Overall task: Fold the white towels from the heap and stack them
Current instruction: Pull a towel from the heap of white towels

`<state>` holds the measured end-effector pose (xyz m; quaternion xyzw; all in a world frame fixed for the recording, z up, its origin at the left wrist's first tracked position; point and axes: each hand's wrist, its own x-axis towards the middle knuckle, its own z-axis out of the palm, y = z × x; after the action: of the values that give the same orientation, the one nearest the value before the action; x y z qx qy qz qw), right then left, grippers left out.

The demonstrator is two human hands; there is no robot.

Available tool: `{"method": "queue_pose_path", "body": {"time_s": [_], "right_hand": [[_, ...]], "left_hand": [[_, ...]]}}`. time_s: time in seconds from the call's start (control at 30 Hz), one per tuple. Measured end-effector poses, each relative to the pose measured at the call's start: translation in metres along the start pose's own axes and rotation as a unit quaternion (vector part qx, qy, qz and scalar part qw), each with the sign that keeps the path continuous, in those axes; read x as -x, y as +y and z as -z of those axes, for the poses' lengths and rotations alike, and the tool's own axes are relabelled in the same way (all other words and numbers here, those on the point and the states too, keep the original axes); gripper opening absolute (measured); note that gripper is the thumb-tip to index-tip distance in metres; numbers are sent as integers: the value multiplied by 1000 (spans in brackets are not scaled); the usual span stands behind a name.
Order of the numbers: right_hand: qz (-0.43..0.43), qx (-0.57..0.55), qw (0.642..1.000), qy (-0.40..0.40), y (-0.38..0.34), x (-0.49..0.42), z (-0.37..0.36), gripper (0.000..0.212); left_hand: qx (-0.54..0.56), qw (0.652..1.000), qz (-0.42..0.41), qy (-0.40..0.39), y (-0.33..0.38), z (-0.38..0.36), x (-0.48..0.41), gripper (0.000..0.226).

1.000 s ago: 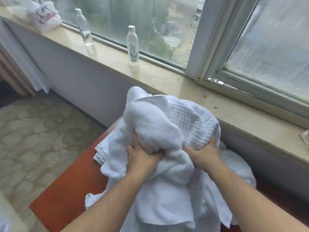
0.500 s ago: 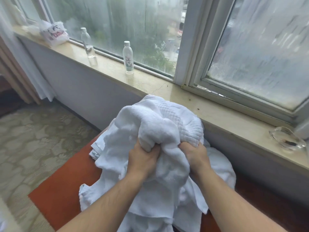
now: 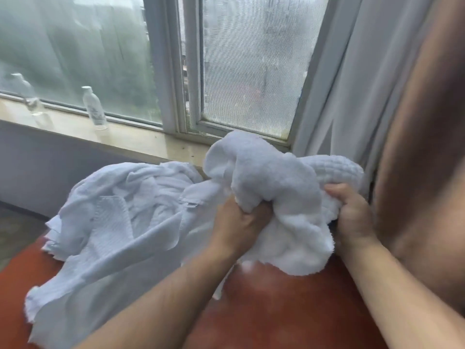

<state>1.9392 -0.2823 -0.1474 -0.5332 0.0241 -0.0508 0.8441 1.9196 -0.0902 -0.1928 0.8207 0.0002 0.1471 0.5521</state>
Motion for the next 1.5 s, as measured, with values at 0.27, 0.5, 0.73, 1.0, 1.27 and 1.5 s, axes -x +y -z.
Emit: {"method": "queue_pose_path", "body": {"time_s": [0.27,0.5,0.73,1.0,1.27,1.5], "right_hand": [[-353,285,891,28,58,8,155,48],[-360,359,861,17,126,-1,132,55],[-294,438,846,-70,196,-39,-3,52],[-251,413,862,-150,264,-74,-175,86],[-281,412,855,-144,329,-106,-247,139],[-268,456,844,-90,355,-110,-246,129]], "left_hand": [[-162,945,136,-250,-81,-134,9,68],[-342,879,167,-287,-160,-58,15,82],[-341,889,178,-249,-225,66,15,73],[-243,965,92,47,-236,162,-32,46],[-147,902,406,10,-286,230,-84,132],[-213,905,361,68,-305,208,-85,102]]}}
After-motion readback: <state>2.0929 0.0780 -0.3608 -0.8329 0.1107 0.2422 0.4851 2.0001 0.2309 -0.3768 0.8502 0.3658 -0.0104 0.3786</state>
